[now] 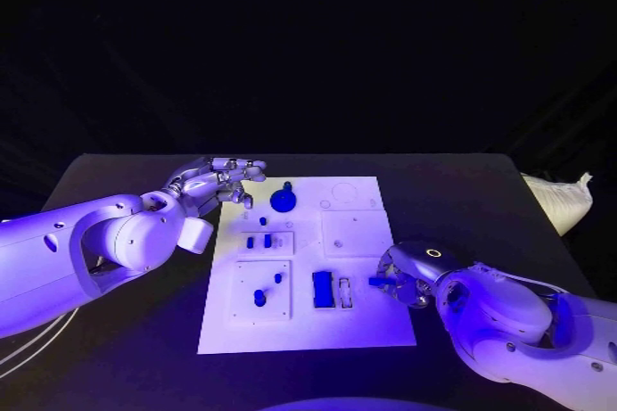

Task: Assemble the parts on the task board

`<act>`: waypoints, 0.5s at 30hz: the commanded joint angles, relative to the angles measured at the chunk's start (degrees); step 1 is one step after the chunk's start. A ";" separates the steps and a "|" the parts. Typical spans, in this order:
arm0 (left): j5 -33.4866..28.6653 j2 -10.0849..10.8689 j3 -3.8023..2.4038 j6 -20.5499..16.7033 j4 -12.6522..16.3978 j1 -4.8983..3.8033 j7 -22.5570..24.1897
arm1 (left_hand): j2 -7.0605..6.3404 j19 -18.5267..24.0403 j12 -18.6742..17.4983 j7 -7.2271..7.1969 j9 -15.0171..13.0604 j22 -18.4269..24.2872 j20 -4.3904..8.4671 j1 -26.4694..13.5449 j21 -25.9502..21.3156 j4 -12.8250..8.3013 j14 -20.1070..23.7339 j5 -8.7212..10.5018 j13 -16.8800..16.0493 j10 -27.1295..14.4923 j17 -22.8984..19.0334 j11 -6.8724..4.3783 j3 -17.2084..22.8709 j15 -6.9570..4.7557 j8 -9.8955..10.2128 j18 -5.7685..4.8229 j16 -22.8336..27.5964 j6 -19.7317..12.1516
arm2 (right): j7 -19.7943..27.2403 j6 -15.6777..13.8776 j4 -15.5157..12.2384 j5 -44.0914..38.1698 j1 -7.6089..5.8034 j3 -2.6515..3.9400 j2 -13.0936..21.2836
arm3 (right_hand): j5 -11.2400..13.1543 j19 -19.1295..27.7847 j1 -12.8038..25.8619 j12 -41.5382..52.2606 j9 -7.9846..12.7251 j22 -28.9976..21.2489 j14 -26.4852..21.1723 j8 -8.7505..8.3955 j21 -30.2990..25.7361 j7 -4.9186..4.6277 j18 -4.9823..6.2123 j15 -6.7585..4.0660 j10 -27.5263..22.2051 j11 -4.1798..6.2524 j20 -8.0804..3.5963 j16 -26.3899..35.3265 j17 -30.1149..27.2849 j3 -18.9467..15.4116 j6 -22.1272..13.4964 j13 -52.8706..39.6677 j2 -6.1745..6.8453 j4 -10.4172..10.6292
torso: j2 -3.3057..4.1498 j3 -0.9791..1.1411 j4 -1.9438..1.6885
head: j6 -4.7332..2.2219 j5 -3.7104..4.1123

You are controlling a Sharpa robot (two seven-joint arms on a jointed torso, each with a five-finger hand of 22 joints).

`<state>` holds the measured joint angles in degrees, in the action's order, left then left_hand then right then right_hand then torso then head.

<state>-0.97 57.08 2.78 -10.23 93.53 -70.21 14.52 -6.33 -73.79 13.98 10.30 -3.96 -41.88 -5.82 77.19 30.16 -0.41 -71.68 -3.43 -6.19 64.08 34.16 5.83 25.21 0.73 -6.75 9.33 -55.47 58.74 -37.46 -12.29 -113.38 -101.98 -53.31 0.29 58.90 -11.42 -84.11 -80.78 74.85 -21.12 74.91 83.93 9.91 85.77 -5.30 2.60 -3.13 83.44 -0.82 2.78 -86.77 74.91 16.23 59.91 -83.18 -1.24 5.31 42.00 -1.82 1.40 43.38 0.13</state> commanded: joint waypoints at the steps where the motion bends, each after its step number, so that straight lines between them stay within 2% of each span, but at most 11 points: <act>1: 0.17 -0.04 0.00 1.09 0.08 -0.01 0.49 | 0.65 -0.02 0.21 -0.04 -0.01 0.05 -0.38 0.12 -0.19 -0.02 0.56 0.15 -0.05 -0.37 -0.05 -0.08 -0.18 -0.01 -0.17 1.04 -0.34 -0.49 | -1.59 -0.52 0.61 5.05 0.94 -0.72 0.44 | -0.07 -1.47 2.89 0.08 0.01 7.60 5.05 0.12 0.13 0.19 -0.76 -0.22 0.58 0.40 0.19 -0.18 10.52 4.40 0.84 1.80 0.69 -1.43 | 0.01 0.04 0.02 | -0.13 -0.04; 9: 0.17 -0.06 0.05 1.15 0.12 -0.01 0.47 | 0.65 -0.02 0.21 -0.04 -0.01 0.05 -0.38 0.12 -0.19 -0.02 0.56 0.15 -0.05 -0.37 -0.05 -0.08 -0.18 -0.01 -0.17 1.04 -0.34 -0.49 | -0.36 -7.40 -0.91 10.37 0.85 -0.27 1.06 | -0.14 -1.52 5.95 0.23 -0.15 7.68 5.06 -0.07 0.15 0.22 -0.77 -0.22 0.74 0.40 0.19 -0.13 10.48 6.96 1.13 1.67 2.37 -0.49 | 0.06 0.00 -0.06 | -0.18 -0.14; 15: 0.17 -0.03 0.07 1.14 0.19 -0.01 0.48 | 0.65 -0.02 0.21 -0.04 -0.01 0.05 -0.38 0.12 -0.19 -0.02 0.56 0.15 -0.05 -0.37 -0.05 -0.08 -0.18 -0.01 -0.17 1.04 -0.34 -0.49 | 0.32 -9.69 -1.67 14.88 0.82 -0.16 1.03 | -1.39 -1.60 8.47 0.46 -0.28 7.79 5.08 -0.12 0.21 0.33 -0.79 -0.27 0.94 0.46 0.14 -0.18 10.55 7.07 1.49 1.52 3.87 0.53 | 0.10 0.01 -0.03 | -0.04 -0.27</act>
<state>-0.96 57.08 2.88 -10.18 93.57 -70.21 14.52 -6.33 -73.79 13.98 10.30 -3.96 -41.88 -5.82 77.19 30.16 -0.41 -71.68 -3.43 -6.18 64.08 34.17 5.83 25.22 0.73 -6.75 9.33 -55.47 58.74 -37.50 -19.72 -114.86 -91.65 -52.58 0.17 60.00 -12.59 -84.11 -72.78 75.09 -20.69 74.90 83.92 9.68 85.77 -5.66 2.60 -3.17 84.09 -0.18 2.78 -86.77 74.90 23.36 60.45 -74.94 2.52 5.54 42.07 -1.81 1.35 43.26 -0.09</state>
